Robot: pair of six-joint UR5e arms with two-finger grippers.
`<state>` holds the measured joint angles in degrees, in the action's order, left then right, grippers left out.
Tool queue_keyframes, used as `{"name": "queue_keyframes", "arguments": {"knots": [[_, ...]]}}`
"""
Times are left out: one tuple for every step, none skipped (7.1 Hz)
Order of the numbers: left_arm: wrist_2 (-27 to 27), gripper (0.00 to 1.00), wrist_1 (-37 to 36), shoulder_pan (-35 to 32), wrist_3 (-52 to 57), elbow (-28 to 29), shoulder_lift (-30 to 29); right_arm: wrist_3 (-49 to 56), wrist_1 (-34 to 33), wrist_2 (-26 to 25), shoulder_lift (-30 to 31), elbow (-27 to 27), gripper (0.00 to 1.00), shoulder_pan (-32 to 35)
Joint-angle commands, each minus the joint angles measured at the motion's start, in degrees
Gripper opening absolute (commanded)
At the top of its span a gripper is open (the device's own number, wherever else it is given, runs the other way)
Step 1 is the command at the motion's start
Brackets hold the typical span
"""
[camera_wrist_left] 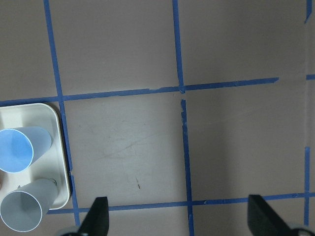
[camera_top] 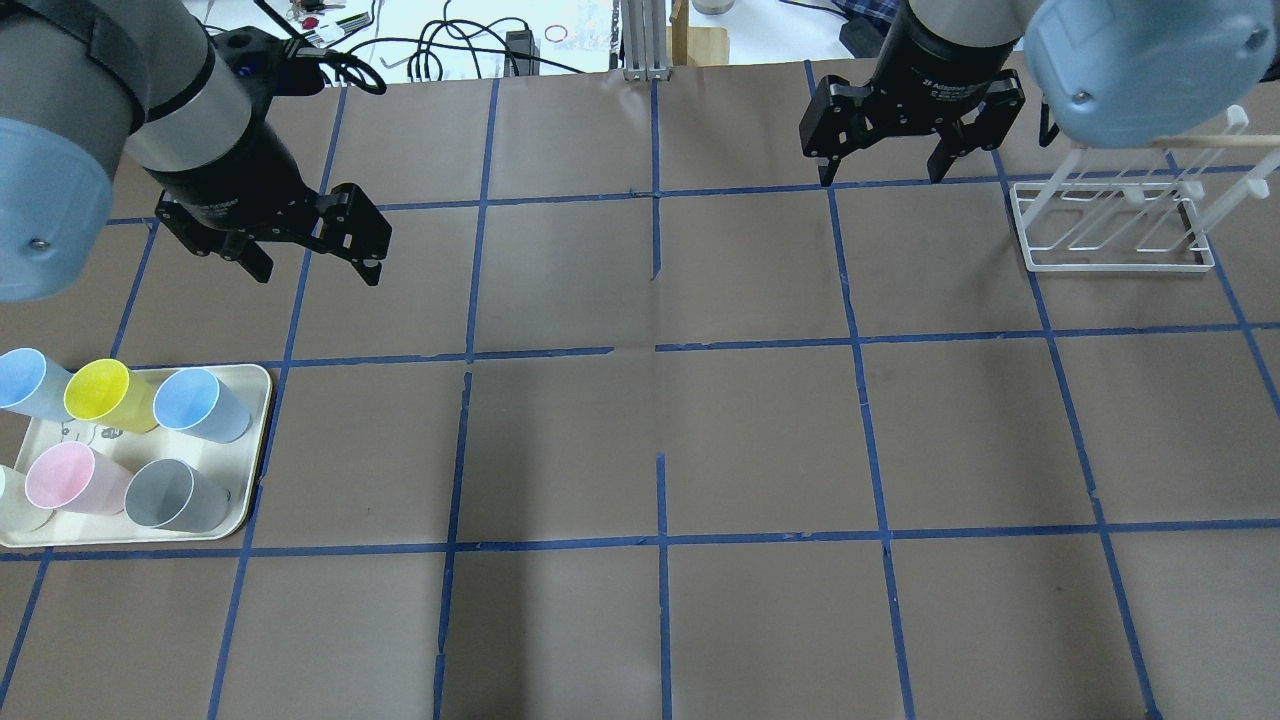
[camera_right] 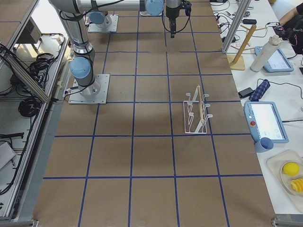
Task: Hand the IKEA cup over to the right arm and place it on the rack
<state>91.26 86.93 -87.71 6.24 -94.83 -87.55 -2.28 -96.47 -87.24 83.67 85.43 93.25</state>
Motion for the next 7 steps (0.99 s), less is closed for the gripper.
{"name": "queue_keyframes", "arguments": {"knots": [[0.0,1.00,0.0,0.0,0.0,0.0,0.2,0.1,0.0,0.0,0.1,0.0,1.00,0.0],[0.2,1.00,0.1,0.0,-0.2,0.6,0.0,0.0,0.1,0.0,0.1,0.0,1.00,0.0],[0.8,1.00,0.3,0.1,-0.2,0.8,1.3,0.0,0.0,0.1,0.1,0.0,1.00,0.0],[0.2,1.00,0.0,0.7,0.0,1.0,0.5,0.0,0.0,0.0,0.1,0.0,1.00,0.0],[0.1,1.00,-1.0,0.8,-0.4,0.3,-0.7,0.0,0.0,0.1,0.1,0.0,1.00,0.0],[0.2,1.00,-1.3,0.8,-0.1,0.1,-1.0,0.0,0.0,0.1,0.1,0.0,1.00,0.0],[0.7,1.00,-1.3,0.8,0.7,-0.4,-1.1,-0.1,-0.1,0.1,0.2,0.0,1.00,0.0]]}}
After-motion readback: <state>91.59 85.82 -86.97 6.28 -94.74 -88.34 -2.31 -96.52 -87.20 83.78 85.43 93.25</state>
